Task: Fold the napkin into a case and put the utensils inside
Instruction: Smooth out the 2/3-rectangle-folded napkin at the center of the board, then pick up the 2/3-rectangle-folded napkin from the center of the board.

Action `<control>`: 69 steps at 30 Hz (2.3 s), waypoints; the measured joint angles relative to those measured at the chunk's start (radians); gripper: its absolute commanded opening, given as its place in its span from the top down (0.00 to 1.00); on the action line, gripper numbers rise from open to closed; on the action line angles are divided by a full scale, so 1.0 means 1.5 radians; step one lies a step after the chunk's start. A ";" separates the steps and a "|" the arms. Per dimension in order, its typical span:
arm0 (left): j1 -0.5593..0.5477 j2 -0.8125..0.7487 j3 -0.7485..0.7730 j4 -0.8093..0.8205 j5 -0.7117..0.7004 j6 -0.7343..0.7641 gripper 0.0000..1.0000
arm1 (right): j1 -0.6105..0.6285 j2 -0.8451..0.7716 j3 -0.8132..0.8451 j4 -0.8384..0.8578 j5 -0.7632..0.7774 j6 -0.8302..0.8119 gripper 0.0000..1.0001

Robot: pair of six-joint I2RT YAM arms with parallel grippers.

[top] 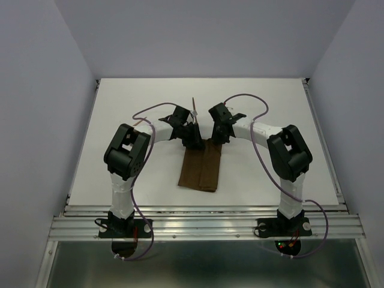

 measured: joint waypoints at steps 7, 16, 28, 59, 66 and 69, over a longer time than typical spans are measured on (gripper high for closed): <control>0.000 -0.006 -0.001 -0.006 -0.009 0.001 0.66 | 0.004 0.019 0.009 -0.001 0.047 0.015 0.86; 0.000 -0.147 -0.053 -0.061 -0.053 0.011 0.62 | 0.008 0.019 0.009 -0.001 0.063 0.011 0.84; 0.001 -0.198 -0.053 -0.126 -0.200 0.062 0.24 | 0.008 0.002 0.000 -0.006 0.056 -0.021 0.80; 0.003 -0.040 -0.004 -0.065 -0.192 0.060 0.99 | 0.008 0.002 -0.005 -0.010 0.045 -0.024 0.80; -0.001 -0.034 0.009 -0.071 -0.199 0.050 1.00 | 0.008 0.002 -0.005 -0.021 0.048 -0.012 0.80; -0.002 -0.037 0.010 -0.082 -0.209 0.048 1.00 | 0.008 0.002 -0.006 -0.021 0.049 -0.004 0.80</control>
